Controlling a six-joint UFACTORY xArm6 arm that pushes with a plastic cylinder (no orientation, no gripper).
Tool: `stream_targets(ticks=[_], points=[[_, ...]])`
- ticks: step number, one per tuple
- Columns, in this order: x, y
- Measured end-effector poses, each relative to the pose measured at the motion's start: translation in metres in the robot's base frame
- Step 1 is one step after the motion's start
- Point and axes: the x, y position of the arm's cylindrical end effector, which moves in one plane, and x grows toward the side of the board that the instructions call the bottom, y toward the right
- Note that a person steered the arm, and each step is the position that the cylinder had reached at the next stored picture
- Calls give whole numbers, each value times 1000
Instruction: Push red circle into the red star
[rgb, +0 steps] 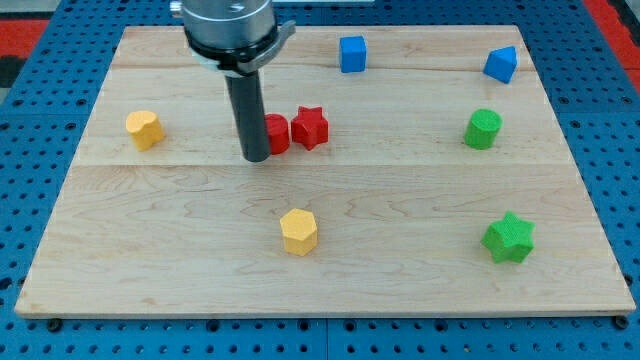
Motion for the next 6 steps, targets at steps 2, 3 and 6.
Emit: stream_targets(ticks=[2,3,6], points=[[9,9],[9,18],[9,49]])
